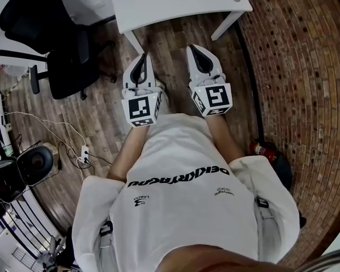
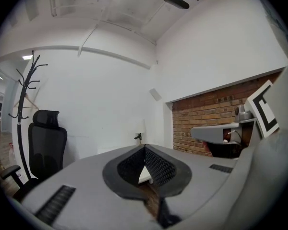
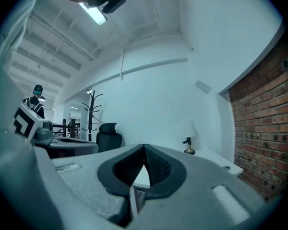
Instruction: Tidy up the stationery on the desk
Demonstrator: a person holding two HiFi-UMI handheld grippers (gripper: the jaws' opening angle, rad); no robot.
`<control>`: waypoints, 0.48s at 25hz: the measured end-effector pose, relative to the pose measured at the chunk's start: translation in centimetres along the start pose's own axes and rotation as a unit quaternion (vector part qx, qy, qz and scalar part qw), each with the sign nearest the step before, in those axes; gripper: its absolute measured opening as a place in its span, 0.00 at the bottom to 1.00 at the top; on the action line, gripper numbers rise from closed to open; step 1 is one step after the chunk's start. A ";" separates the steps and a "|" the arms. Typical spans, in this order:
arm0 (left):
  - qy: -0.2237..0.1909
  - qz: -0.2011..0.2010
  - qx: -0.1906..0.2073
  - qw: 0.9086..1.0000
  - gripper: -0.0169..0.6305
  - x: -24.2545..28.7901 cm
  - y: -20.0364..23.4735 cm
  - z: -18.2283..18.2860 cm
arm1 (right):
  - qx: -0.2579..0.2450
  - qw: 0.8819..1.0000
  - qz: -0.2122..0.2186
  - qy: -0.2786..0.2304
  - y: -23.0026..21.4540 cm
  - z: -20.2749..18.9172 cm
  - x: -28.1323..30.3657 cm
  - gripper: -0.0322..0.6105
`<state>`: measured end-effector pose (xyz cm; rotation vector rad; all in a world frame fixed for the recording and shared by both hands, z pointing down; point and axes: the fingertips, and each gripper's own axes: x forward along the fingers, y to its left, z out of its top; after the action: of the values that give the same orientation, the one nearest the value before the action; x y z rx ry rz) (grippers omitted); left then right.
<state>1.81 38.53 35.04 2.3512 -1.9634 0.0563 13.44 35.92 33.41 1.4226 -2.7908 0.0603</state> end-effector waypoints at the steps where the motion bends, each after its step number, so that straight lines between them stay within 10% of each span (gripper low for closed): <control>1: -0.002 0.000 -0.003 1.000 0.02 1.1 0.5 0.1 | 0.003 1.000 -0.002 0.000 -0.5 0.0 1.2 0.05; 12: 0.018 -0.008 -0.019 1.000 0.02 15.6 10.5 0.9 | 0.021 0.999 -0.007 0.023 -3.4 -0.2 18.4 0.05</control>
<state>-5.76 21.35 35.73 2.3250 -1.9127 0.0598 5.38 19.09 34.22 1.4299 -2.7585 0.1496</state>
